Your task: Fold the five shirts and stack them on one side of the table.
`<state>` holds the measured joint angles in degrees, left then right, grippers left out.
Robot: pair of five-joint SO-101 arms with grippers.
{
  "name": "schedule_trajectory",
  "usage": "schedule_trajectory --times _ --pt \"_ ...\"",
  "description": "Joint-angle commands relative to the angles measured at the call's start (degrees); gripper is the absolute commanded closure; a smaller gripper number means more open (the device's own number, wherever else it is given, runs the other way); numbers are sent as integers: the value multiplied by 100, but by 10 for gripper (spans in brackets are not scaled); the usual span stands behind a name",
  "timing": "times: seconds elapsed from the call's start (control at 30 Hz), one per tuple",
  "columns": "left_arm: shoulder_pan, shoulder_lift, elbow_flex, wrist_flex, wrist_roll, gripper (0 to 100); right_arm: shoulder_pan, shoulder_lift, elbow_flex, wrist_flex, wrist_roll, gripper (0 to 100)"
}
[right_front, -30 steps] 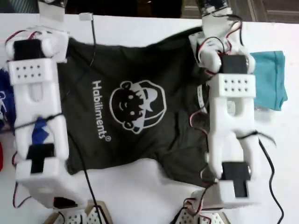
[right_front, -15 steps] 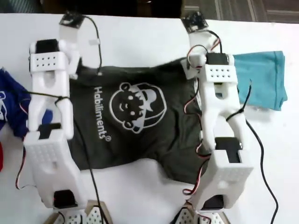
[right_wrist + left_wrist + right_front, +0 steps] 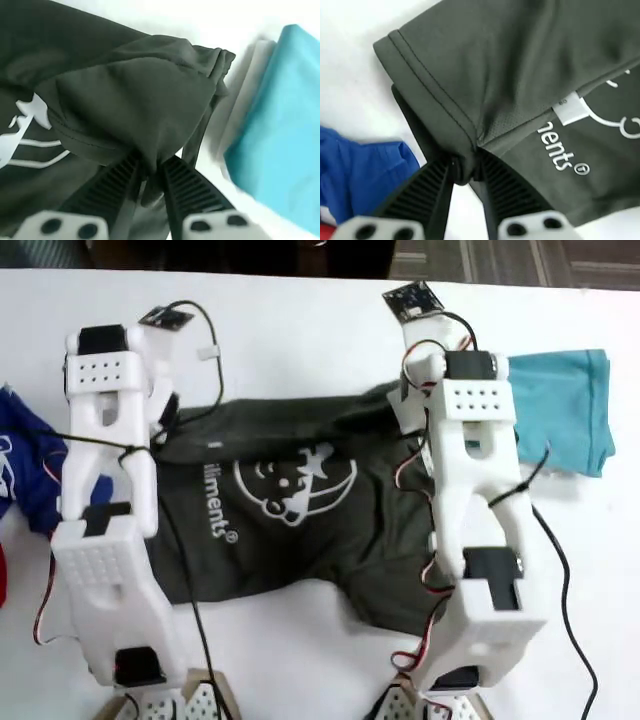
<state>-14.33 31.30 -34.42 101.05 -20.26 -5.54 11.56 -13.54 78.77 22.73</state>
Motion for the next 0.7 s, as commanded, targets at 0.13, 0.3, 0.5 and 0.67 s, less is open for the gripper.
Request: schedule_trajectory --times 0.13,0.3,0.5,0.67 --pt "-88 -2127 1710 114 -334 976 -31 -1024 -141 1103 -53 980" --pt "-360 -3253 3582 -273 -422 976 -22 -1965 1213 1226 -26 980" --pt "-448 -4299 5068 -440 -422 976 -4 -4092 3912 690 -35 980" --pt "-431 -5029 5886 -457 -431 976 31 -5525 4967 910 158 980"
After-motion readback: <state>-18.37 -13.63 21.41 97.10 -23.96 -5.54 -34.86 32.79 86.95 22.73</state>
